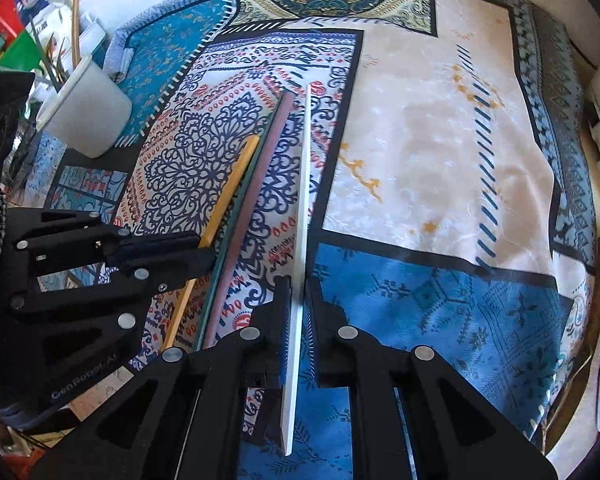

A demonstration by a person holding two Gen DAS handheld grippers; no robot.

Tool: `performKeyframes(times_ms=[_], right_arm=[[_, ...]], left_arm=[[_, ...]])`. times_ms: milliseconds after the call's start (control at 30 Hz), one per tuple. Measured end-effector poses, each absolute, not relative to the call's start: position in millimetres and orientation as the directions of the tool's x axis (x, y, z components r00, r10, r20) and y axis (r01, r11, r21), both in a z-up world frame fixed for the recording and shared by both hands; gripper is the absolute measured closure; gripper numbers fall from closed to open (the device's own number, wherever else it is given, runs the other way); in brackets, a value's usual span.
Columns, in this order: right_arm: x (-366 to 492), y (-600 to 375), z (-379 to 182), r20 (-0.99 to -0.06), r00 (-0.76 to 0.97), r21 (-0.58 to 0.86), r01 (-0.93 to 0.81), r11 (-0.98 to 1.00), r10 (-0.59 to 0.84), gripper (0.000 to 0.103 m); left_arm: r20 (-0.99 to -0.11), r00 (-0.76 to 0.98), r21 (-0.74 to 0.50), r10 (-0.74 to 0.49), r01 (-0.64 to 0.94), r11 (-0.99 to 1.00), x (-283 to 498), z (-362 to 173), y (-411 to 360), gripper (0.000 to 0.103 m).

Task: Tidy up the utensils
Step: 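Lift the yellow chopstick and white stick and carry both toward the white cup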

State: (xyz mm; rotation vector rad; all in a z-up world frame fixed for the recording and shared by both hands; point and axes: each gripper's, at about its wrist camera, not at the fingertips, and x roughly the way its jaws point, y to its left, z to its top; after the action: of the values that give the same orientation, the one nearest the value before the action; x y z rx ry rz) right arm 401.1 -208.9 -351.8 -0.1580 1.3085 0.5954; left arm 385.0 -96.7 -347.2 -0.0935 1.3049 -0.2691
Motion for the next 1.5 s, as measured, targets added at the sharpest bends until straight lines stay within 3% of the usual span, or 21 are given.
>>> performKeyframes(times_ms=[467, 567, 1000, 1500], right_arm=[[407, -211, -350, -0.914, 0.138, 0.269, -0.496, 0.826, 0.381, 0.096], [410, -209, -351, -0.916, 0.122, 0.282, -0.479, 0.831, 0.381, 0.096], [396, -213, -318, -0.889, 0.192, 0.282, -0.487, 0.826, 0.416, 0.097], [390, -165, -233, -0.757, 0.340, 0.295, -0.584, 0.757, 0.557, 0.097]], left_arm=[[-0.946, 0.172, -0.266, -0.276, 0.078, 0.961, 406, -350, -96, 0.098], [-0.925, 0.144, -0.352, -0.352, 0.032, 0.936, 407, -349, -85, 0.099], [-0.920, 0.307, -0.247, -0.244, 0.027, 0.969, 364, -300, -59, 0.099], [-0.831, 0.552, -0.142, -0.068, -0.093, 0.985, 335, -217, -3, 0.099]])
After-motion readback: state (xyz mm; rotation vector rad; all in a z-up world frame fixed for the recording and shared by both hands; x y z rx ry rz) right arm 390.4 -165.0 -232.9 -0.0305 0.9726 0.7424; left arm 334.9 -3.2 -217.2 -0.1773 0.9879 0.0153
